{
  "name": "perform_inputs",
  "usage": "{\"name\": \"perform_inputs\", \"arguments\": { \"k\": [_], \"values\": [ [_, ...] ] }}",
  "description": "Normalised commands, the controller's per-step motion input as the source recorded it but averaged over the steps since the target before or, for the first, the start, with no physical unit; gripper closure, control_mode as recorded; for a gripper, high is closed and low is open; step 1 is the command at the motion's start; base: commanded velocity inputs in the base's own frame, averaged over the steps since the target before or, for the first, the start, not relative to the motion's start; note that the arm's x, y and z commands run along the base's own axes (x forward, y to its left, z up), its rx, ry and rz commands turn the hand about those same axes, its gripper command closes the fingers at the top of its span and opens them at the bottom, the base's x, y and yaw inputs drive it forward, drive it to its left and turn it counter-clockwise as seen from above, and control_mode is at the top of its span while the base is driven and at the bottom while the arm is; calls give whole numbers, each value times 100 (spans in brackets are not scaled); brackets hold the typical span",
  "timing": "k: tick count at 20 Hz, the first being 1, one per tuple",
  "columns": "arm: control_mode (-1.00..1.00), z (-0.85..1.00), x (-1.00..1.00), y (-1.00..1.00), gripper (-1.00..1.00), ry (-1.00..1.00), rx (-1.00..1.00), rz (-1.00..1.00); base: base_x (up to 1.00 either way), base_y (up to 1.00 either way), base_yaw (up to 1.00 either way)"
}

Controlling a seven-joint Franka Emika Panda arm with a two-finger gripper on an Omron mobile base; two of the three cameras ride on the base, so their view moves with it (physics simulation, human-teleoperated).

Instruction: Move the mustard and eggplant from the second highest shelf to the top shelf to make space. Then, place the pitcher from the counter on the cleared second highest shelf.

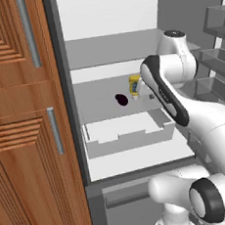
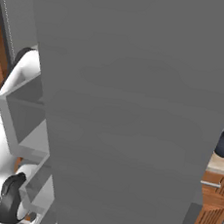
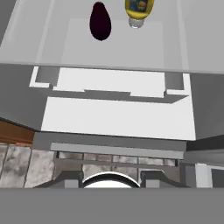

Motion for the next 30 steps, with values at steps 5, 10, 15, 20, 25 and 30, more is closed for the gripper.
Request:
{"name": "perform_inputs", "arguments": {
  "k": [5,10,15,20,25,30],
  "values": [
    [-100,0,-9,0,-100,-3,0,0,0,0,0],
    [-100,-4,-26,0,-100,-27,0,-1,0,0,0],
    [-100,-16,-16,0,-100,-38,0,-1,0,0,0],
    [-100,-17,-2,0,-100,-27,0,-1,0,0,0],
    [-100,-5,0,17,-100,-3,0,-3,0,0,0],
    [-100,-5,0,40,-100,1,0,-4,0,0,0]
  ]
}}
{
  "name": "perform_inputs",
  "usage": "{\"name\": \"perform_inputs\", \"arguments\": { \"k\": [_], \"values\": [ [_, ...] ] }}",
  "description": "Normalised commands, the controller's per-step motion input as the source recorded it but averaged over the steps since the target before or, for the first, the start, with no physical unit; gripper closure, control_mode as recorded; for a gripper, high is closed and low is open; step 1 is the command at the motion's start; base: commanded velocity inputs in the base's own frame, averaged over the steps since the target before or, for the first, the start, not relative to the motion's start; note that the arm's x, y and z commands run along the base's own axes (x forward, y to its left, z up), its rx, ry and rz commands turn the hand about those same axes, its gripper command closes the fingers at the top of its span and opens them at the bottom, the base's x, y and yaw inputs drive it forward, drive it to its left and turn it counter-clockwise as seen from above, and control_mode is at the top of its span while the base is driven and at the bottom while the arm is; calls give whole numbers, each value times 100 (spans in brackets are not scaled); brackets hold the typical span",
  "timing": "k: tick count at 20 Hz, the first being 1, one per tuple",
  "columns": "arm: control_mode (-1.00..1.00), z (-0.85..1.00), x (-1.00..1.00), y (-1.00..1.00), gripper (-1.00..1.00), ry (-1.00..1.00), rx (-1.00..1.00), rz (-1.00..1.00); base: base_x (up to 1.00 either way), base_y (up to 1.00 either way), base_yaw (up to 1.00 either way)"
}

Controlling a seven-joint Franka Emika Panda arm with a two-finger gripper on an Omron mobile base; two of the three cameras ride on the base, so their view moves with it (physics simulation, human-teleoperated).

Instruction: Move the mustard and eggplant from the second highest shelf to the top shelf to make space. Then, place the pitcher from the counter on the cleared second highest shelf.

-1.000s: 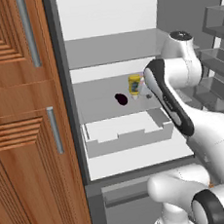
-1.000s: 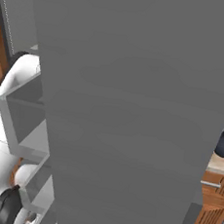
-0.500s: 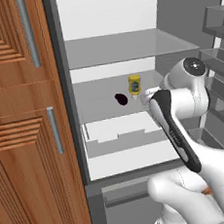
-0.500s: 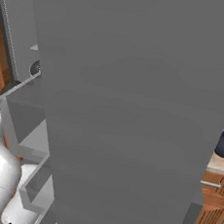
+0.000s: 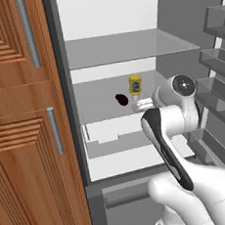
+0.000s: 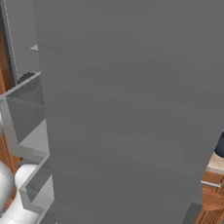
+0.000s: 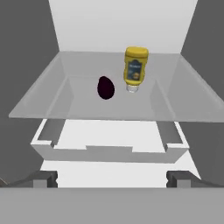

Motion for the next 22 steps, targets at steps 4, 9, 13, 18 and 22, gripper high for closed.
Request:
{"name": "perform_inputs", "arguments": {
  "k": [4,9,13,18,22],
  "values": [
    [-100,-14,0,23,-100,2,0,-3,0,0,0],
    [-100,-22,0,16,-100,2,0,-4,0,0,0],
    [-100,-25,8,12,-100,7,0,-7,0,0,0],
    [-100,-29,19,13,-100,1,0,-9,0,0,0],
    [-100,-24,26,10,-100,0,0,-8,0,0,0]
  ]
}}
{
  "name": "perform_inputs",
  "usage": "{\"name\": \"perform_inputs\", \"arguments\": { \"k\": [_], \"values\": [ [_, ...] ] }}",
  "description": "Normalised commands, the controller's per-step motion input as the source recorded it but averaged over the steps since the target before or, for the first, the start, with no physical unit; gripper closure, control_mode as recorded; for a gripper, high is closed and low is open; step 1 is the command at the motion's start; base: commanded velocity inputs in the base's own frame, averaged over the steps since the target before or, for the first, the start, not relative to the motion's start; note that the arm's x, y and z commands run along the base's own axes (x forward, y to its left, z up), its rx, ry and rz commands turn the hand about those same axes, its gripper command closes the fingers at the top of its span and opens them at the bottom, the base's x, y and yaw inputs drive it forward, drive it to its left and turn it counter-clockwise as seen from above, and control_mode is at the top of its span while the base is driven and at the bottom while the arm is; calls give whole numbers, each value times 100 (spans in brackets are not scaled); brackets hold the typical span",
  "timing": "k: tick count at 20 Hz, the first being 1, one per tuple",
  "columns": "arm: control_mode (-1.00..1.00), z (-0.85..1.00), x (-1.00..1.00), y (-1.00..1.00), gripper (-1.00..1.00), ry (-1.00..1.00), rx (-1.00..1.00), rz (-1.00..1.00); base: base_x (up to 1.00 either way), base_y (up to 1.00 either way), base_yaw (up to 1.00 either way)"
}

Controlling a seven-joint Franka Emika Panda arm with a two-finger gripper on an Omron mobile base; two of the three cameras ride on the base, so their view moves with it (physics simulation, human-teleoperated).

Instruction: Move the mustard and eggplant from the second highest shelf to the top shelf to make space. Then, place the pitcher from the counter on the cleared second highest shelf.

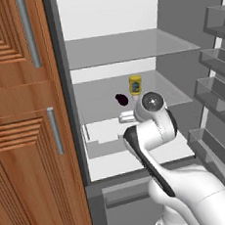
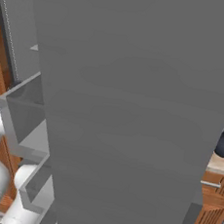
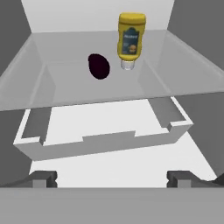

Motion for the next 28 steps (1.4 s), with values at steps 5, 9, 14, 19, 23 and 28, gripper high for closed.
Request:
{"name": "perform_inputs", "arguments": {
  "k": [5,9,14,19,23,28],
  "values": [
    [-100,-7,27,1,-100,1,0,-7,0,0,0],
    [-100,0,8,-1,-100,0,0,-4,0,0,0],
    [-100,0,1,-16,-100,0,0,-5,0,0,0],
    [-100,0,13,-9,-100,0,0,-4,0,0,0],
    [-100,0,37,-1,-100,0,1,-4,0,0,0],
    [-100,0,53,0,-100,0,4,-2,0,0,0]
  ]
}}
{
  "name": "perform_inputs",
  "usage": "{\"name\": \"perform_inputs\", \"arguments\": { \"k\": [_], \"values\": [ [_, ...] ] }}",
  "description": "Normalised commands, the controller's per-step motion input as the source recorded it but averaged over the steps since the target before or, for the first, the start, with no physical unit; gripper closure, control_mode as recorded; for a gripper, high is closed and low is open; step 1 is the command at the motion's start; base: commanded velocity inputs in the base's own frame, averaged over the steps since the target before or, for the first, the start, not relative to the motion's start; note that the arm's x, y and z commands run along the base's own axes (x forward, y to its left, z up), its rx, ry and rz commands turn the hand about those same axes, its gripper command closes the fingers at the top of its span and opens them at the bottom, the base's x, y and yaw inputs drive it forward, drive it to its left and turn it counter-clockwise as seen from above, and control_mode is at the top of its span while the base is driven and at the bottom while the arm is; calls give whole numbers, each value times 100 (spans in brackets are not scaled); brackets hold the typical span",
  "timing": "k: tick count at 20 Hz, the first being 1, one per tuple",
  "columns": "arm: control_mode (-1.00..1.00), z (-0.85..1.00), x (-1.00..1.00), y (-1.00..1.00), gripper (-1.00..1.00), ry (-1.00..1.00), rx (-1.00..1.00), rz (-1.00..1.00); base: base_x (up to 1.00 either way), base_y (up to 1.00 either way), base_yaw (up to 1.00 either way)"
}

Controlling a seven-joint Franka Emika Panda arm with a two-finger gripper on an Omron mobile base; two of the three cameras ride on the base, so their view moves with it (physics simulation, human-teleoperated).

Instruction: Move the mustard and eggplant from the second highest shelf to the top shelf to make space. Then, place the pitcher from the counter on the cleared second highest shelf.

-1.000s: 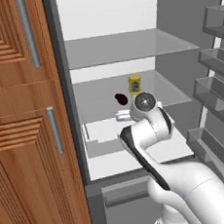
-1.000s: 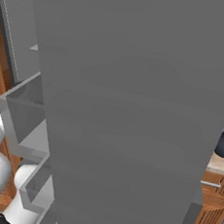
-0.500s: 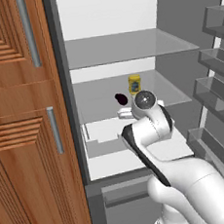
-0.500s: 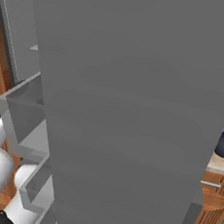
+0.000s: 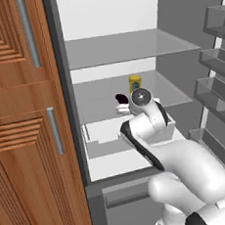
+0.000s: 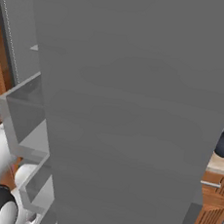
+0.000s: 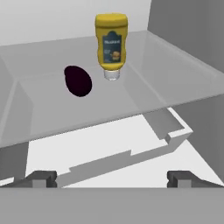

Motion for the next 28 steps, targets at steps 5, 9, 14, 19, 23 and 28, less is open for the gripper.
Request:
{"name": "perform_inputs", "arguments": {
  "k": [5,9,14,19,23,28],
  "values": [
    [-100,0,50,0,-100,0,7,-1,0,0,0],
    [-100,0,42,0,-100,0,6,0,0,0,0],
    [-100,0,33,0,-100,0,3,0,0,0,0],
    [-100,0,34,1,-100,0,2,0,0,0,0],
    [-100,0,39,0,-100,0,4,0,0,0,0],
    [-100,-15,36,0,-100,0,3,0,0,0,0]
  ]
}}
